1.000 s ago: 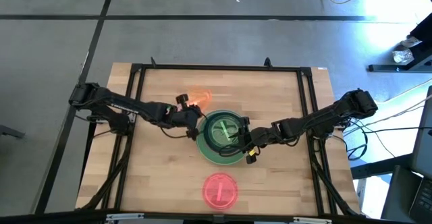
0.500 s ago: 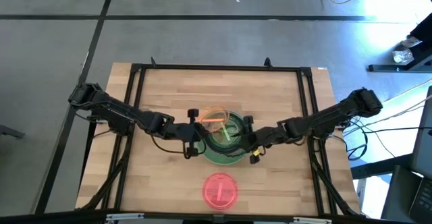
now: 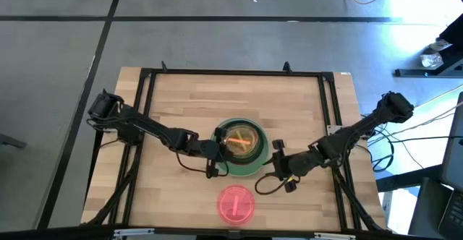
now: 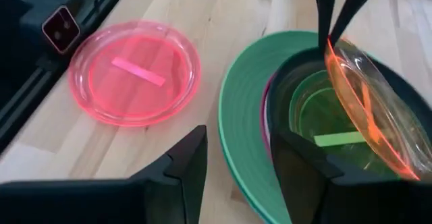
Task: Stack plastic plates
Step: Stack the orange plate on top of the transparent green plate, then stack the light pink plate on top of the orange plate
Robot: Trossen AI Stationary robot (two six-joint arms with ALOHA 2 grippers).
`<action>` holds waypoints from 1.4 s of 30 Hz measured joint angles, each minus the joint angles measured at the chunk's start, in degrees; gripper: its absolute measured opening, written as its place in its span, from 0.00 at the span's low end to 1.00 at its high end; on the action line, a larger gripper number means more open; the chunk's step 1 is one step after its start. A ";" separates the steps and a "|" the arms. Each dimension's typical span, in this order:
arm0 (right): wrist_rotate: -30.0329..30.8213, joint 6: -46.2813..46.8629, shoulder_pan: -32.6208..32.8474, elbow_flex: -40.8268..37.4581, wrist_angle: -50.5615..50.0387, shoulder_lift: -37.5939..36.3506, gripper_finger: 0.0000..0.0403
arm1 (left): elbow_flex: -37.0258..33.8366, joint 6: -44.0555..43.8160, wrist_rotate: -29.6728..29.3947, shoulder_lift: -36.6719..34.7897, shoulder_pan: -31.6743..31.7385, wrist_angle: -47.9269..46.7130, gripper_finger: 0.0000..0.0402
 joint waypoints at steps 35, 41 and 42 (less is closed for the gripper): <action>0.14 2.91 0.25 -7.08 11.80 2.39 0.38 | 0.00 -3.21 9.29 -0.29 -12.18 -1.64 0.24; -0.93 4.03 0.25 -7.06 16.59 7.51 0.38 | 0.00 -3.18 9.43 3.83 -17.79 -1.15 0.25; -1.14 4.68 0.25 -7.06 16.89 8.34 0.38 | 0.00 -3.20 9.36 4.95 -18.64 -0.23 0.25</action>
